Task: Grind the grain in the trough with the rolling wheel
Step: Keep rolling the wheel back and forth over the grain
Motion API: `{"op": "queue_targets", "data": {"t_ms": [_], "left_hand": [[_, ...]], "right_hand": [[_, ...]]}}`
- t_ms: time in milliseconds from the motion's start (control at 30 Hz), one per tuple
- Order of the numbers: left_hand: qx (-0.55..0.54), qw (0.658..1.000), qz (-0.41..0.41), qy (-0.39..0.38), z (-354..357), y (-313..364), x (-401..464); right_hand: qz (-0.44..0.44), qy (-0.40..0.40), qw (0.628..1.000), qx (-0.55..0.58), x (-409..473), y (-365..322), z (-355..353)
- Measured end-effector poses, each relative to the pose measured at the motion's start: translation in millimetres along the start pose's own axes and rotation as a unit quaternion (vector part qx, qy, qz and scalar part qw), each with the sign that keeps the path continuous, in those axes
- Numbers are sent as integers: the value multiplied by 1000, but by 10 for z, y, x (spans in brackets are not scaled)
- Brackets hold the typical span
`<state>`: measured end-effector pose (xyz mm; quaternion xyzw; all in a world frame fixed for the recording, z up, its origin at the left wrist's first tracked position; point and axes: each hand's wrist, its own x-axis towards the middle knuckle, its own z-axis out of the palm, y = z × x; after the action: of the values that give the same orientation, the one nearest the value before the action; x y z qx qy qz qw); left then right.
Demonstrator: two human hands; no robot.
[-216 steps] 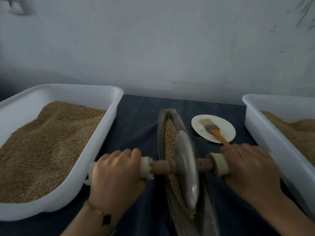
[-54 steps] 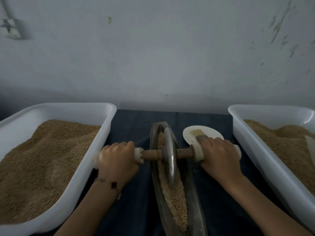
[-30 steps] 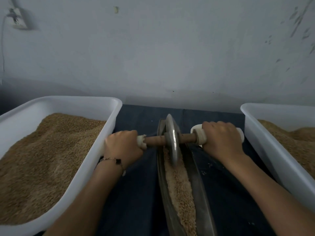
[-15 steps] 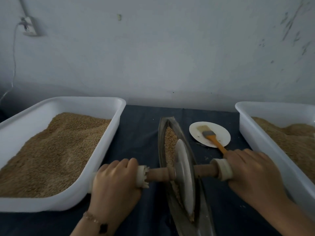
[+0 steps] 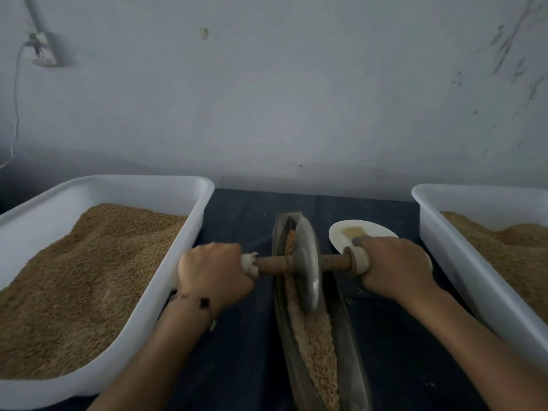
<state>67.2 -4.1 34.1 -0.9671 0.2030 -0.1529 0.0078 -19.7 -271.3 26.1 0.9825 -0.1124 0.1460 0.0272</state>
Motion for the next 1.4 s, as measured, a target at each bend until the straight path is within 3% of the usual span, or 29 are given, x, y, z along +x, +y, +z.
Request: {"op": "queue_targets", "data": {"t_ms": [200,367,433,567,733,933,1033,1133,1233,1333,1400], "left_hand": [[-54,998,-15,-39,133,-82,291],[-100,994,-35,-9,256,-91,46],[-98,995,-27,23,197,-36,-122],[-94,982,52,157,10,72,-613],[-64,973,93,202,-194,108,-907],[-68,981,113,140,-166,73,-650],[24,995,69,64,-179,63,-326],[-1,998,55,-26,-148,31,41],[-28,995,25,-95,-83,-14,256],[-45,995,-16,-86,11,-25,208],[-79,994,-43,-60,101,-35,71]], "right_hand": [[-12,69,997,-26,226,-75,-14],[-56,137,987,-67,122,-179,-101],[-51,176,982,-41,-56,-186,-104],[-39,237,971,-8,-558,-99,39],[-36,211,977,4,-872,44,87],[-42,184,982,-1,-677,41,115],[-16,83,996,-15,-396,87,122],[-13,-25,1000,10,-62,137,94],[-29,-74,997,9,245,90,-7],[-28,-69,997,-21,348,33,-91],[-39,-1,998,-44,280,-26,-130]]}}
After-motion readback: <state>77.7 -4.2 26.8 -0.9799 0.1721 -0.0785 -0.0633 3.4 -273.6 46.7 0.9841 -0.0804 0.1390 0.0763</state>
